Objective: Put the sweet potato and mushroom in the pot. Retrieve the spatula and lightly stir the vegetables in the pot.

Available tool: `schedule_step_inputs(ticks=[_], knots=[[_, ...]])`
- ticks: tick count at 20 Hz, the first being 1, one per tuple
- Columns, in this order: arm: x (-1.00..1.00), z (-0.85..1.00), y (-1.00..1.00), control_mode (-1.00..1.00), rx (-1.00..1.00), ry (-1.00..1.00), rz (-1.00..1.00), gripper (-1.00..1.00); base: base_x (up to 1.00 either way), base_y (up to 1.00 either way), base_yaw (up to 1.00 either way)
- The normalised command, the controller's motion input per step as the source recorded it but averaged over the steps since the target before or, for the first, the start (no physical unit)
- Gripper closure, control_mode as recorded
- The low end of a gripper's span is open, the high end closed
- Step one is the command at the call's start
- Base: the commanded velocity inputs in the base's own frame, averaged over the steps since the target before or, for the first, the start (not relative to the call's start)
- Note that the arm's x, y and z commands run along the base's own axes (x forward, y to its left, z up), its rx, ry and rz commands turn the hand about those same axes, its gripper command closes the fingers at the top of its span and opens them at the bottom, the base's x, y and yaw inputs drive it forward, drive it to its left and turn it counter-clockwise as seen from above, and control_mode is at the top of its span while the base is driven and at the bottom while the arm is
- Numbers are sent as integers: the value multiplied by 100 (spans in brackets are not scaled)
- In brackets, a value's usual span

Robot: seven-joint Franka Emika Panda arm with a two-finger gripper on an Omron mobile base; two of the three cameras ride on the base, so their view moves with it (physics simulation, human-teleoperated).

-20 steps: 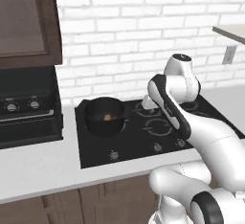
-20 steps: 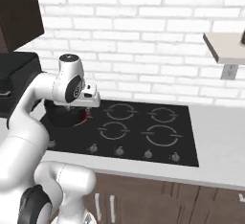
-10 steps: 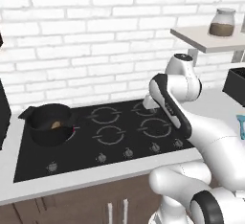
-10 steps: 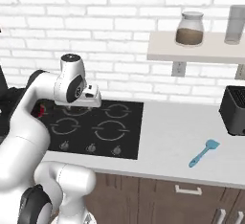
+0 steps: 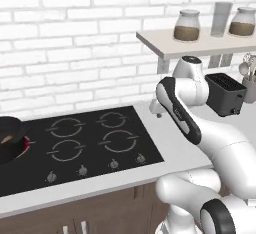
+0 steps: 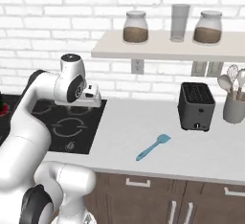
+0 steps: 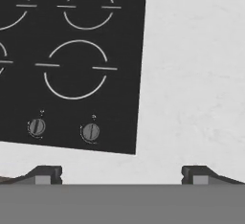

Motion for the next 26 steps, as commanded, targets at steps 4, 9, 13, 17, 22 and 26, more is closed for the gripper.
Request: schedule_step_inputs(ticks=[4, 9, 13, 17, 22, 26], knots=[[0, 0, 0, 100, 0, 0, 0, -100, 0, -59, -12], [0, 0, 0, 100, 0, 0, 0, -100, 0, -42, -10], [0, -19, -2, -100, 0, 1, 0, -100, 0, 0, 0], [0, -49, -35, -100, 5, 6, -13, -100, 0, 0, 0], [0, -46, -45, -100, 6, 12, -26, -100, 0, 0, 0], [-1, -38, -58, -100, 4, 19, -36, -100, 0, 0, 0]])
